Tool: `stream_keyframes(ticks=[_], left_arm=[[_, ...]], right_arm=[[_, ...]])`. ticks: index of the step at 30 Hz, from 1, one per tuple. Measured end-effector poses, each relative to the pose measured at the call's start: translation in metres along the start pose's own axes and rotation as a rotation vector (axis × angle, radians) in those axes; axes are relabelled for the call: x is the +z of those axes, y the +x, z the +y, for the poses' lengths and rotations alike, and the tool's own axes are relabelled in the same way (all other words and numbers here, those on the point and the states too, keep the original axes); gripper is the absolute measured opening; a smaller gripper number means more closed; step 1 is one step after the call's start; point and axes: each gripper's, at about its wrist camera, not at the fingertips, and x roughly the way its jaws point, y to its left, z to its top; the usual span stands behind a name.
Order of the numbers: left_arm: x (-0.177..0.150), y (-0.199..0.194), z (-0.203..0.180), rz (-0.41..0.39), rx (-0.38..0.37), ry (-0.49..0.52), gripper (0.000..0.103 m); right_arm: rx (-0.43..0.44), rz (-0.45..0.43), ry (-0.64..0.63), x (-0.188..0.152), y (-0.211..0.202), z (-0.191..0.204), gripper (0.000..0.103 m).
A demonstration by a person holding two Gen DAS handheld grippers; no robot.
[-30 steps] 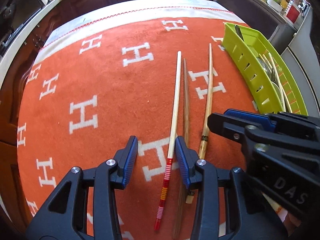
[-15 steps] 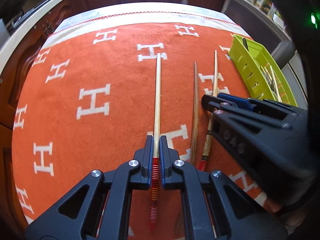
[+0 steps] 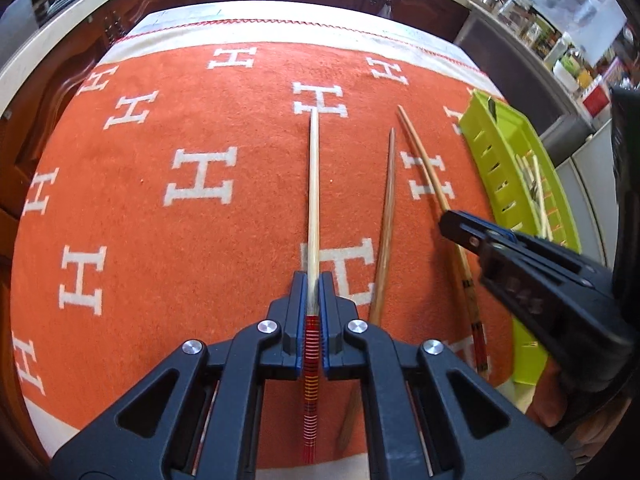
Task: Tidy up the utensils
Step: 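Carry both chopsticks over the green tray with both tools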
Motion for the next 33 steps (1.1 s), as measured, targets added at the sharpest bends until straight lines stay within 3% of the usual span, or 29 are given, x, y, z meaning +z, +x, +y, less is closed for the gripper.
stream_keyframes(ticks=[6,9,18,25,33], left_arm=[[0.008,-0.03,-0.016,-0.039,-0.04,-0.002,0.003],[0.017,-0.047,-0.034,-0.053,-0.081,0.015,0.003],[0.042,-0.057,-0.129,-0.022,-0.177,0.127,0.003],[0.041,-0.03,-0.195,0.058,-0.199,0.185,0.003],[0.041,0.003,-0.222,0.138,-0.217,0.174,0.003]], right_arm=[[0.124,-0.054,0.096,-0.001,-0.049,-0.034,0.006],[0.146,-0.1,0.12,-0.001,-0.08,-0.056,0.006],[0.075,-0.2,0.183,-0.008,-0.139,-0.149,0.006],[0.075,-0.167,0.199,-0.024,-0.129,-0.194,0.006],[0.083,-0.139,0.182,-0.022,-0.104,-0.203,0.008]])
